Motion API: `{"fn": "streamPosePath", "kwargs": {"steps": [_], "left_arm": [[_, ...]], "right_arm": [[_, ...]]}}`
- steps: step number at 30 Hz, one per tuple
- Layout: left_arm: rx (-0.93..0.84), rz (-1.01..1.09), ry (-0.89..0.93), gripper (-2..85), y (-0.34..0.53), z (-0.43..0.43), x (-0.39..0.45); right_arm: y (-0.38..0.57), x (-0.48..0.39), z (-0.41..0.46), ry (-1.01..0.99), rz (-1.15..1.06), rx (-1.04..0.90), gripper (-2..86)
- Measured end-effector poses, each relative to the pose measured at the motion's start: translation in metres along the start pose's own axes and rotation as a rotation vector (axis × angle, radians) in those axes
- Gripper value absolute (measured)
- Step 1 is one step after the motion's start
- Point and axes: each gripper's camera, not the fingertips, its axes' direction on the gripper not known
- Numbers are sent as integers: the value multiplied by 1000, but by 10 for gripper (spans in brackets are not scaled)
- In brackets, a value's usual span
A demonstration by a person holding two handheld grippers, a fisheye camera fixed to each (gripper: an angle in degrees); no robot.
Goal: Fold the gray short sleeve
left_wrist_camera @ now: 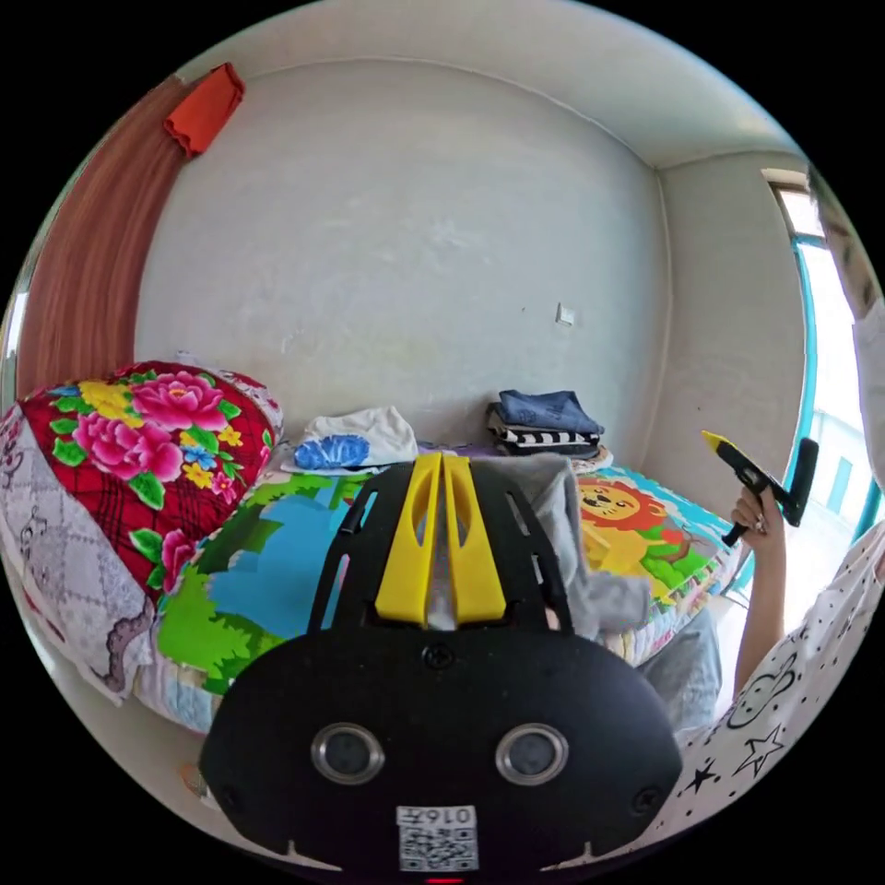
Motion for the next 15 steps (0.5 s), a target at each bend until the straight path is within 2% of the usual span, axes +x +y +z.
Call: {"fn": "streamPosePath", "kwargs": {"steps": [2, 6, 8, 9, 11, 13, 15], "left_arm": [[-28, 22, 20, -10, -8, 9, 14], [-4, 57, 58, -10, -19, 10, 43], [10, 61, 96, -10, -26, 5, 50], [22, 60, 111, -10, -31, 0, 53], [41, 63, 117, -10, -37, -10, 55], [56, 65, 109, -10, -42, -19, 56], [71, 72, 76, -10, -48, -30, 55]], "right_arm": [[-6, -3, 2, -213, 40, -57, 5], [9, -46, 33, -406, -24, -198, 25], [29, -90, 70, -502, -157, -409, 62], [35, -102, 80, -529, -198, -480, 80], [64, -143, 114, -583, -315, -741, 132], [81, -159, 125, -557, -323, -812, 133], [82, -162, 114, -499, -301, -722, 80]]}}
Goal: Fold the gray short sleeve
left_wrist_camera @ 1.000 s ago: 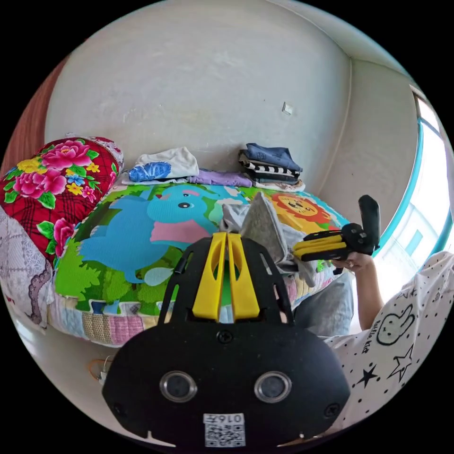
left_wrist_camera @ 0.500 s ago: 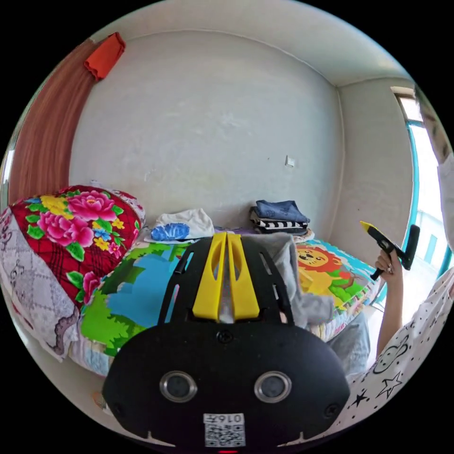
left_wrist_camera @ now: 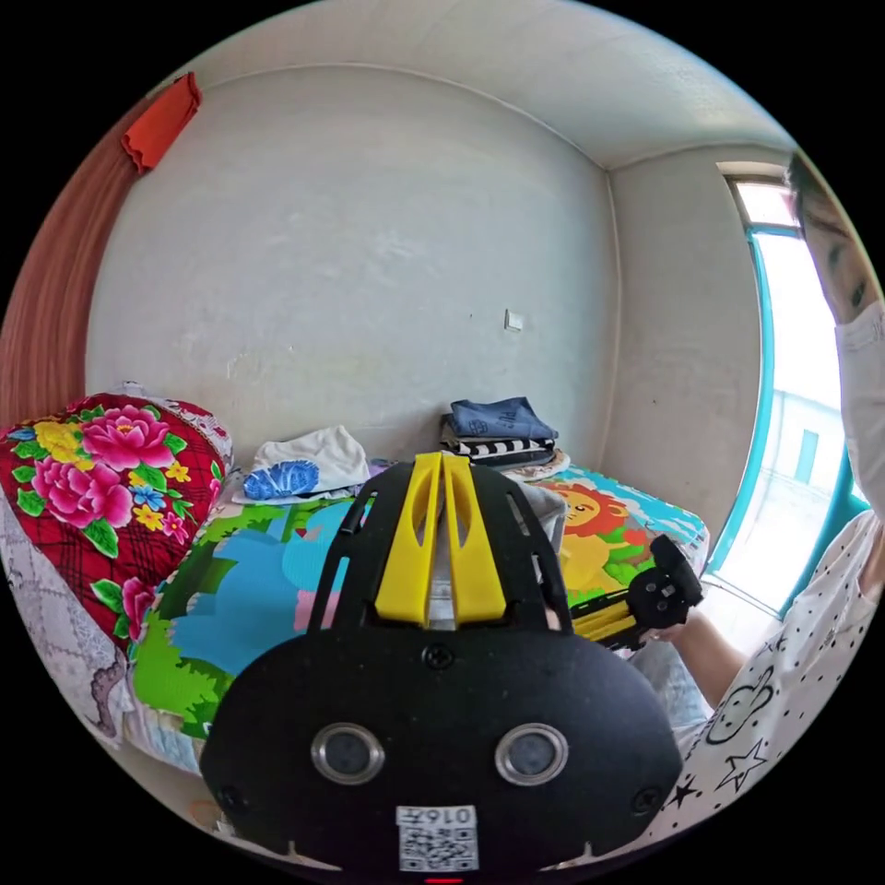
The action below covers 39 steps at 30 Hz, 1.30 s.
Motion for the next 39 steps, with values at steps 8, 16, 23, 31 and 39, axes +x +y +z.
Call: {"fn": "streamPosePath", "kwargs": {"steps": [8, 16, 23, 31, 39], "left_arm": [[192, -23, -66, -10, -32, -47, -21], [378, -26, -32, -10, -83, -54, -33], [52, -21, -65, -7, -101, 122, -63], [-334, -103, -438, 27, 17, 265, -107], [-660, 10, 358, 93, 161, 329, -62]], "right_arm": [[36, 10, -120, 240, 153, 296, 2], [66, -8, -257, 888, 323, 718, -1], [45, 30, -276, 866, 389, 702, 5], [17, 93, -203, 773, 473, 295, 136], [78, 103, -174, 671, 590, 242, 126]]}}
